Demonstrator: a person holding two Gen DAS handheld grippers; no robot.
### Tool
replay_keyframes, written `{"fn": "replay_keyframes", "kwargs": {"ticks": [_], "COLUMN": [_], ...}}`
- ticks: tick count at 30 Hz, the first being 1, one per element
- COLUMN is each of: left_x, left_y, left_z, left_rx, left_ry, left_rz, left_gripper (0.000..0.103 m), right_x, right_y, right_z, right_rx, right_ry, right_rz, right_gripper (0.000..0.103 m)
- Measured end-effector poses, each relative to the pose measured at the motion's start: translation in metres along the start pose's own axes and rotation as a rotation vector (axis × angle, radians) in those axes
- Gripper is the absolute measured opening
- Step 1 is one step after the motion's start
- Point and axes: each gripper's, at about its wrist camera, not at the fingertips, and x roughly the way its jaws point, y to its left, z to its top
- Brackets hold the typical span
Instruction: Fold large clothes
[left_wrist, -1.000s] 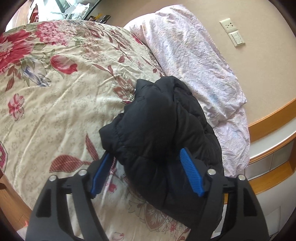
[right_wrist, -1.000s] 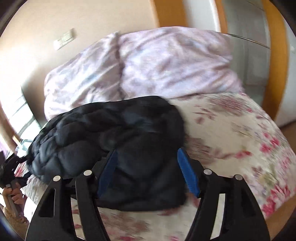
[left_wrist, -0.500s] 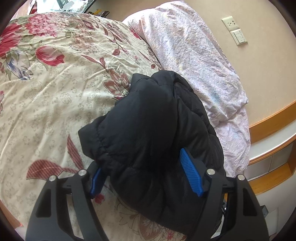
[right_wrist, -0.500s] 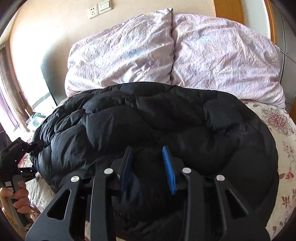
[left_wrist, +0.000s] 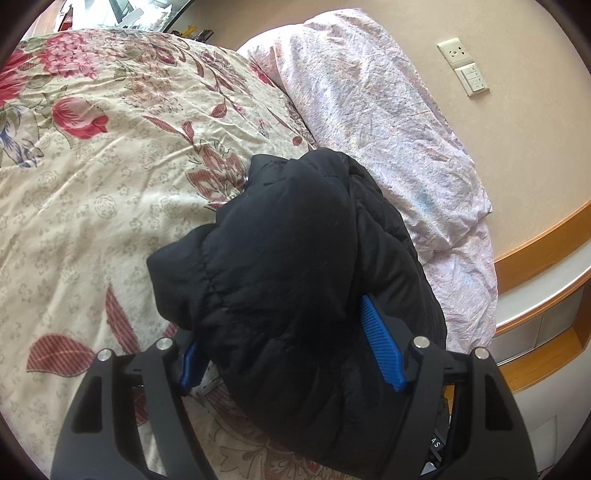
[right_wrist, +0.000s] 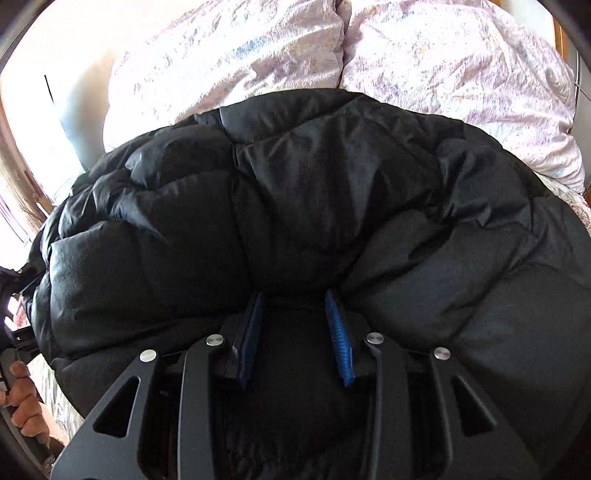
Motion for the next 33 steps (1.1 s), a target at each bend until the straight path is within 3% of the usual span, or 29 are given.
{"fn": "replay_keyframes", "kwargs": {"ticks": [5,9,17,19,21,22,25,33], "left_x": [0.006,0.012,0.028,0.029,0.032,0.034,0.030,0.014], "left_y": [-0.001,-0.005,-0.002,0.004,0.016,0.022,0.016,-0.028], "left_z": [0.002,0.005,0.023,0.026,0.028,0.029,0.028,0.029], "left_rx": [-0.029,-0.031,-0.053,-0.092,-0.150,-0.171,-0.117,0.071], "left_ry": [-0.013,-0.013,0.052,0.061,0.083,0.094,0.094,0.062], "left_rz": [0.000,-0.005,-0.135,-0.179,-0.237,-0.263,-0.258,-0.172], "left_gripper": [0.074,0.081,0.080,0.075,0.055,0.052,0.036,0.028], "right_x": [0.002,0.002,0.003,0.004,0.004,0.003,0.002,0.004], "right_y": [0.007,0.009,0.008,0.009,0.009,0.009,0.009,0.006], "right_z": [-0.003,-0.006,-0.004,-0.004,-0.005,-0.005,-0.005,-0.002], "right_rx": [-0.033,-0.040,-0.041,-0.038,-0.036,-0.036,-0.034,-0.018], "right_ry": [0.004,0.004,-0.001,-0.002,-0.003,-0.003,-0.001,0.002], "right_rz": [-0.030,-0.038,-0.026,-0.024,-0.024,-0.022,-0.023,-0.016], "right_gripper": [0.037,0.037,0.037,0.037,0.037,0.037,0.037,0.037]}}
